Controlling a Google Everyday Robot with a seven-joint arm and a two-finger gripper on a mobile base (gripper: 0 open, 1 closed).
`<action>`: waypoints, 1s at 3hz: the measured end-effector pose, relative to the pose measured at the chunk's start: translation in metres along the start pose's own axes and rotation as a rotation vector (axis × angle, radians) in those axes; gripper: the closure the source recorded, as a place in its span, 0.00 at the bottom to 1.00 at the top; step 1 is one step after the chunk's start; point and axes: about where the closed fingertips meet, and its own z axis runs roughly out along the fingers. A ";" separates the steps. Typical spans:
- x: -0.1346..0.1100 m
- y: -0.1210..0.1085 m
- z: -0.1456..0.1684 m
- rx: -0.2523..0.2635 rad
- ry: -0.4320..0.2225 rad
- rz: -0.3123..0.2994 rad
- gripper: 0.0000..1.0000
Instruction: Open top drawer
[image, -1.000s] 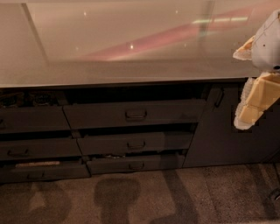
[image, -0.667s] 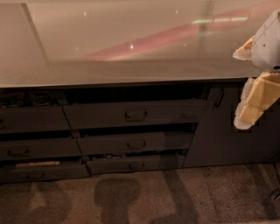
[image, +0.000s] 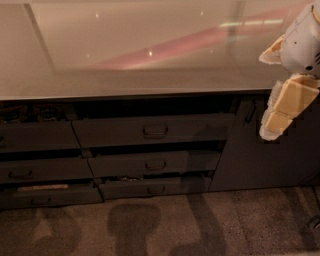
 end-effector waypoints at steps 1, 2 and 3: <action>-0.062 0.013 0.019 -0.023 0.019 -0.097 0.00; -0.062 0.013 0.019 -0.023 0.019 -0.097 0.00; -0.066 0.016 0.020 -0.068 0.008 -0.201 0.00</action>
Offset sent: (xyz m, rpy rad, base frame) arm 0.0019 0.0451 -0.0050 -0.0367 0.0148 0.0613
